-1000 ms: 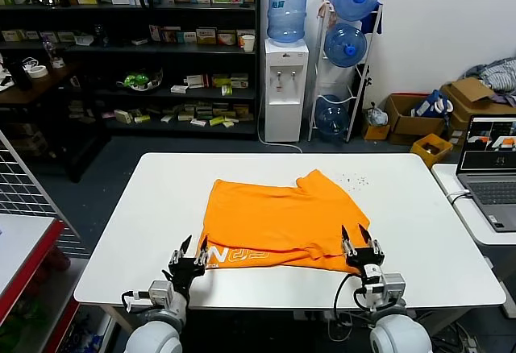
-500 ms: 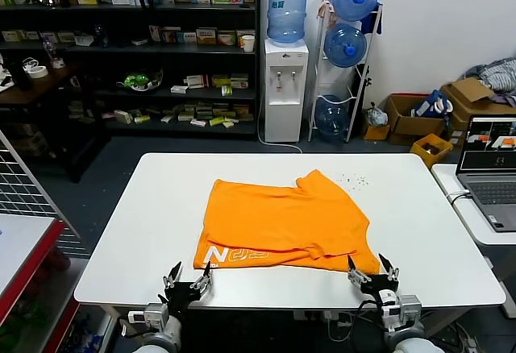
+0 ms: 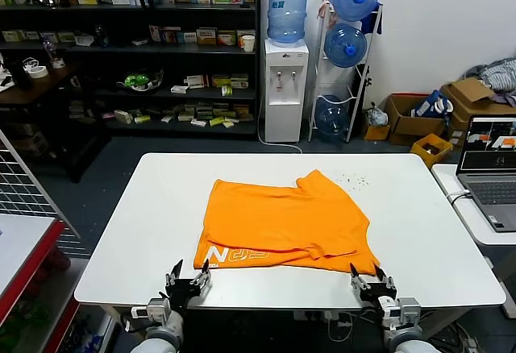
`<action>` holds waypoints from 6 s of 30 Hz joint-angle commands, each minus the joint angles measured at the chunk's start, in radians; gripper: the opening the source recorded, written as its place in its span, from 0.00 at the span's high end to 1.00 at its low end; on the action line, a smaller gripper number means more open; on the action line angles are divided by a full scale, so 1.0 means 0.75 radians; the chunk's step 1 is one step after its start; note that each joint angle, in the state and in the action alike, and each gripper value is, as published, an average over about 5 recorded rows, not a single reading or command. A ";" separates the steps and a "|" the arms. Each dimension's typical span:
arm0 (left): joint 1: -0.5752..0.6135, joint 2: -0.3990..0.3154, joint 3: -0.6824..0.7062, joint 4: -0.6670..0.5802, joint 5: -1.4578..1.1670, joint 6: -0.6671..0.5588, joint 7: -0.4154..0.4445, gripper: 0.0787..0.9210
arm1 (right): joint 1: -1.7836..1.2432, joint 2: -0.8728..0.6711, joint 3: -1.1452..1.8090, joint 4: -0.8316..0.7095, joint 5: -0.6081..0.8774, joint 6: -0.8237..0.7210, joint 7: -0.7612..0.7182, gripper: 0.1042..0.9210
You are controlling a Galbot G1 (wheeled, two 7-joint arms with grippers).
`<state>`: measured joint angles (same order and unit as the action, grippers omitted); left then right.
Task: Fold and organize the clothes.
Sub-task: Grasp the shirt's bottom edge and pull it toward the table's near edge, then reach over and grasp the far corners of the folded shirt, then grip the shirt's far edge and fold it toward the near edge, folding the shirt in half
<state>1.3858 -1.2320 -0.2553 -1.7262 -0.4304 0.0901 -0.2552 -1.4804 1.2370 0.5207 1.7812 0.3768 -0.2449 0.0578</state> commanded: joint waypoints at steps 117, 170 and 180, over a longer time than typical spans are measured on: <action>-1.003 0.058 0.407 0.770 -0.388 0.249 0.104 0.78 | 1.188 0.060 -0.496 -0.919 0.237 -0.220 -0.003 0.97; -0.157 0.316 0.182 -0.291 -0.223 0.191 -0.090 0.98 | 0.198 -0.380 -0.148 0.244 0.500 -0.358 0.220 0.97; -0.075 0.327 0.145 -0.320 -0.206 0.189 -0.092 0.97 | 0.092 -0.395 -0.099 0.303 0.484 -0.356 0.154 0.94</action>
<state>1.2613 -0.9929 -0.1317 -1.9224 -0.5957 0.2305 -0.3197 -1.3225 0.9541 0.4098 1.9500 0.7458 -0.5123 0.2031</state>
